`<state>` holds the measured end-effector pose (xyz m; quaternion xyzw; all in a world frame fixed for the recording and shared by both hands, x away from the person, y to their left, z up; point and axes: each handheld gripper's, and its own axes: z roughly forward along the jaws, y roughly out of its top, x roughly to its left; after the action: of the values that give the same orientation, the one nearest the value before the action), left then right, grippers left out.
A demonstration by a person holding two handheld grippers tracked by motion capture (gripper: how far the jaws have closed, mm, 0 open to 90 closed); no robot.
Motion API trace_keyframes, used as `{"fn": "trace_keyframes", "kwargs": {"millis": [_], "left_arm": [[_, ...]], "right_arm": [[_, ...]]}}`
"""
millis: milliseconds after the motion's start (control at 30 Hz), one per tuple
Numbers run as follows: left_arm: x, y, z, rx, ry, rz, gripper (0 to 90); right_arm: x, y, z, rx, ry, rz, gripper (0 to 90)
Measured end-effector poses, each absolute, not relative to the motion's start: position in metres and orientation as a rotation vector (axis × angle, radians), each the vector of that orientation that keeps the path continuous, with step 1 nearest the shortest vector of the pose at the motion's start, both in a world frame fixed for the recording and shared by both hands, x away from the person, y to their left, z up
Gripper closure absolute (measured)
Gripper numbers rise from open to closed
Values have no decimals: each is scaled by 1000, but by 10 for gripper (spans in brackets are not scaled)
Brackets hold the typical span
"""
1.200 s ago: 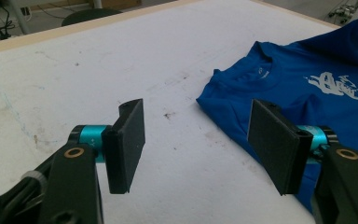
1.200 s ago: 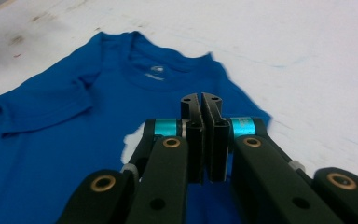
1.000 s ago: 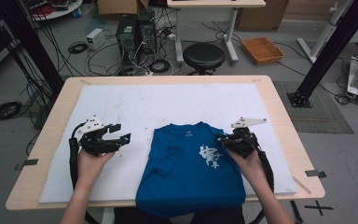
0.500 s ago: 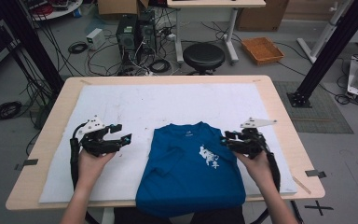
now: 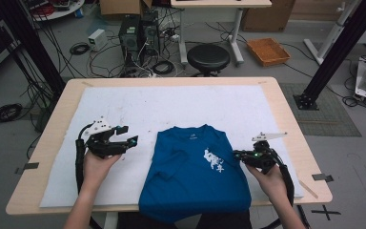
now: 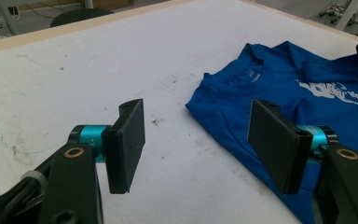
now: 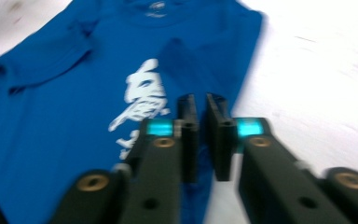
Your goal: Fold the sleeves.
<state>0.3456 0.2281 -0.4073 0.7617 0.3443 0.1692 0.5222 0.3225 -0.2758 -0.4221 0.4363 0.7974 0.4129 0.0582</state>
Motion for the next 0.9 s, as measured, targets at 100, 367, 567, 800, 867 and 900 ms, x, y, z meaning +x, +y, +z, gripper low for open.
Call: {"fn": "trace_keyframes", "kwargs": {"millis": [100, 367, 567, 800, 867, 900], "left_arm": [[345, 229, -407, 1825, 828, 406, 369], [345, 228, -408, 1827, 824, 404, 369], [345, 228, -408, 1828, 819, 403, 369], [345, 225, -408, 1835, 819, 403, 369], [344, 225, -409, 1833, 820, 401, 369], [344, 224, -409, 1836, 820, 403, 369]], "right_arm": [[316, -261, -417, 1110, 2504, 1285, 890], [309, -246, -417, 779, 2773, 1239, 791], [310, -261, -408, 788, 2685, 1357, 725], [320, -252, -420, 1002, 2523, 1262, 716], [322, -243, -423, 994, 2507, 1217, 726], [322, -237, -424, 997, 2501, 1193, 741]]}}
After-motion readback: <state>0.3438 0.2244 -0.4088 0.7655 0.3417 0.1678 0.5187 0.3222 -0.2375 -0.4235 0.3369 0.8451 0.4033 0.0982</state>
